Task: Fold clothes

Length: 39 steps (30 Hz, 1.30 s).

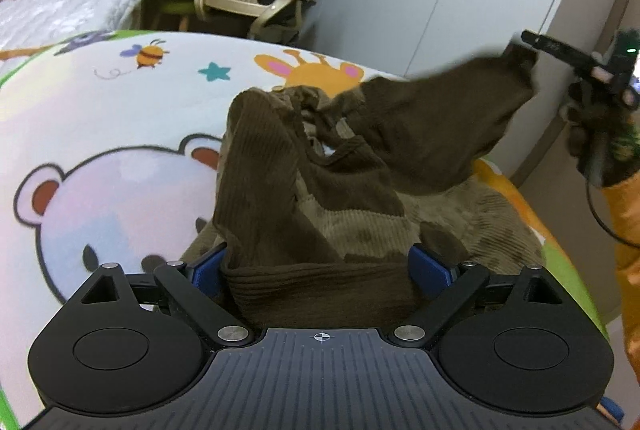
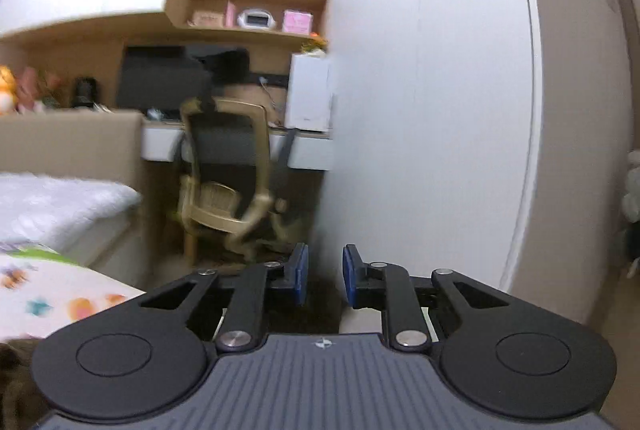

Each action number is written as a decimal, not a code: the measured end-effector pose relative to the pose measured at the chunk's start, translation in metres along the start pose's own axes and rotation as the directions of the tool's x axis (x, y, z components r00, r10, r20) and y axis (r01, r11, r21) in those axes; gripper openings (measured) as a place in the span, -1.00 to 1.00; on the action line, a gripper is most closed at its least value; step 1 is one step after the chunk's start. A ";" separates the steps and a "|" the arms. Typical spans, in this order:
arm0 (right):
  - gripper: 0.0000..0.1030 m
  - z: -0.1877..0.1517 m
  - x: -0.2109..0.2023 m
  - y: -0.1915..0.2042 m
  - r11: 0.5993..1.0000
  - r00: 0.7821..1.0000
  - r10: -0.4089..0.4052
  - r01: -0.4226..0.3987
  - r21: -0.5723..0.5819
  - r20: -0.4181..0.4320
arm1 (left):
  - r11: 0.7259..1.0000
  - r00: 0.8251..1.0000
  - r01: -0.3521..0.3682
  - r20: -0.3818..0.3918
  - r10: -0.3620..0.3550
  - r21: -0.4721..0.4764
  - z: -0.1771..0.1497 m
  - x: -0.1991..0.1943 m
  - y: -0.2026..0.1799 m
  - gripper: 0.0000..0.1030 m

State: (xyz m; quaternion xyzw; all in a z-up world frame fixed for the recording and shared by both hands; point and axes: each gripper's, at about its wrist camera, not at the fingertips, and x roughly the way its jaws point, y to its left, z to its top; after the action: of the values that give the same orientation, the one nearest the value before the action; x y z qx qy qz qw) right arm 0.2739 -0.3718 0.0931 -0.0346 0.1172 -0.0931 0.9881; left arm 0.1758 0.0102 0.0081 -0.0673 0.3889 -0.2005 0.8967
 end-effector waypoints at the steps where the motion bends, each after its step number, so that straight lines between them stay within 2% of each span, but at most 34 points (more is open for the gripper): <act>1: -0.56 -0.005 0.008 0.000 1.000 0.999 0.016 -0.015 0.020 -0.044 | 1.000 1.000 0.004 -0.008 -0.004 -0.007 -0.001 0.001 0.001 0.87; 2: -0.50 -0.011 0.013 -0.001 0.999 0.996 0.032 -0.029 0.046 -0.078 | 1.000 1.000 0.006 -0.014 -0.006 -0.012 -0.002 0.002 0.002 0.87; 4: -0.10 -0.026 0.010 0.008 0.992 0.988 0.104 -0.094 0.088 -0.118 | 1.000 1.000 0.004 -0.019 -0.004 -0.001 -0.003 0.006 0.001 0.83; 5: 0.00 -0.031 0.006 0.015 0.987 0.981 0.145 -0.135 0.086 -0.129 | 1.000 1.000 -0.003 -0.018 0.003 0.007 -0.002 0.008 0.000 0.78; 6: 0.13 -0.037 0.000 0.023 0.981 0.972 0.186 -0.177 0.077 -0.140 | 1.000 1.000 -0.012 -0.019 0.013 0.018 -0.001 0.011 -0.001 0.46; 7: 0.14 -0.042 -0.005 0.031 0.973 0.962 0.227 -0.219 0.069 -0.150 | 0.999 1.000 -0.021 -0.019 0.022 0.030 0.000 0.013 -0.001 -0.03; 9: 0.19 -0.047 -0.011 0.051 0.956 0.939 0.294 -0.293 0.034 -0.176 | 0.998 0.999 -0.036 -0.021 0.037 0.052 0.003 0.015 0.001 -0.55; 11: 0.41 -0.050 -0.018 0.068 0.932 0.914 0.355 -0.362 0.003 -0.196 | 0.995 0.999 -0.045 0.003 0.045 0.085 0.011 0.009 0.004 -0.71; 12: 0.53 -0.050 -0.024 0.074 0.920 0.902 0.383 -0.393 -0.010 -0.202 | 0.992 0.997 -0.066 0.032 0.063 0.104 0.018 0.002 0.007 -0.82; 13: 0.56 -0.050 -0.031 0.081 0.906 0.888 0.409 -0.423 -0.024 -0.209 | 0.988 0.994 -0.099 0.067 0.091 0.121 0.025 -0.006 0.010 -0.90; 15: 0.57 -0.046 -0.042 0.096 0.880 0.861 0.456 -0.473 -0.028 -0.227 | 0.964 0.966 -0.223 0.164 0.198 0.144 0.045 -0.020 0.024 -0.95; 16: 0.57 -0.045 -0.047 0.104 0.867 0.846 0.478 -0.497 -0.028 -0.237 | 0.945 0.941 -0.296 0.216 0.262 0.143 0.054 -0.025 0.035 -0.95; 17: 0.57 -0.043 -0.053 0.112 0.853 0.830 0.499 -0.521 -0.028 -0.247 | 0.915 0.903 -0.382 0.262 0.340 0.128 0.063 -0.027 0.049 -0.95; 19: 0.57 -0.043 -0.052 0.124 0.824 0.787 0.547 -0.566 0.016 -0.285 | 0.844 0.812 -0.530 0.336 0.478 0.079 0.079 -0.032 0.078 -0.95; 20: 0.57 -0.043 -0.051 0.130 0.808 0.764 0.570 -0.587 0.041 -0.303 | 0.841 0.800 -0.541 0.322 0.506 0.023 0.084 -0.035 0.095 -0.95; 21: 0.57 -0.045 -0.046 0.137 0.798 0.743 0.587 -0.597 0.078 -0.322 | 0.873 0.831 -0.486 0.290 0.474 -0.038 0.085 -0.040 0.107 -0.94; 22: 0.57 -0.047 -0.040 0.141 0.793 0.730 0.595 -0.600 0.103 -0.336 | 0.917 0.878 -0.389 0.265 0.399 -0.092 0.082 -0.046 0.114 -0.84; 23: 0.57 -0.049 -0.034 0.146 0.789 0.718 0.602 -0.601 0.124 -0.349 | 0.945 0.914 -0.298 0.244 0.323 -0.137 0.078 -0.050 0.118 -0.73; 25: 0.57 -0.055 -0.025 0.154 0.807 0.731 0.577 -0.580 0.115 -0.365 | 0.972 0.958 -0.181 0.197 0.208 -0.147 0.063 -0.052 0.105 0.07; 26: 0.57 -0.058 -0.023 0.156 0.817 0.738 0.562 -0.567 0.110 -0.373 | 0.981 0.972 -0.132 0.177 0.156 -0.139 0.055 -0.053 0.096 0.14; 27: 0.57 -0.061 -0.021 0.158 0.825 0.744 0.549 -0.554 0.107 -0.381 | 0.990 0.979 -0.093 0.171 0.110 -0.106 0.047 -0.054 0.083 0.19; 29: 0.57 -0.067 -0.020 0.156 0.837 0.751 0.532 -0.537 0.106 -0.392 | 1.000 0.986 -0.026 0.164 0.022 0.018 0.033 -0.056 0.047 0.46; 30: 0.57 -0.070 -0.020 0.155 0.841 0.754 0.525 -0.531 0.105 -0.396 | 0.995 0.987 -0.001 0.161 -0.015 0.096 0.027 -0.055 0.028 0.68; 31: 0.57 -0.072 -0.021 0.153 0.846 0.757 0.518 -0.523 0.104 -0.398 | 0.982 0.986 0.038 0.151 -0.067 0.183 0.020 -0.055 0.007 0.80; 33: 0.57 -0.074 -0.021 0.150 0.853 0.764 0.508 -0.510 0.112 -0.398 | 0.941 0.984 0.114 0.095 -0.151 0.319 0.006 -0.046 -0.032 0.83; 35: 0.57 -0.074 -0.021 0.146 0.857 0.769 0.504 -0.500 0.122 -0.394 | 0.887 0.977 0.182 0.020 -0.210 0.423 -0.010 -0.031 -0.068 0.84; 37: 0.59 -0.074 -0.024 0.143 0.859 0.772 0.503 -0.496 0.125 -0.388 | 0.852 0.980 0.189 -0.038 -0.195 0.488 -0.025 -0.012 -0.088 0.84; 39: 0.61 -0.075 -0.027 0.140 0.860 0.775 0.501 -0.495 0.123 -0.386 | 0.837 0.990 0.139 -0.068 -0.122 0.529 -0.039 0.010 -0.099 0.84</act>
State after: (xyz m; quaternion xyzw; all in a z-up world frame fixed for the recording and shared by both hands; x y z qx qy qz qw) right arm 0.2544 -0.2332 0.0143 0.0250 0.3233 0.1656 0.9314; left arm 0.1235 -0.0825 0.0020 0.1605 0.3267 -0.3619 0.8582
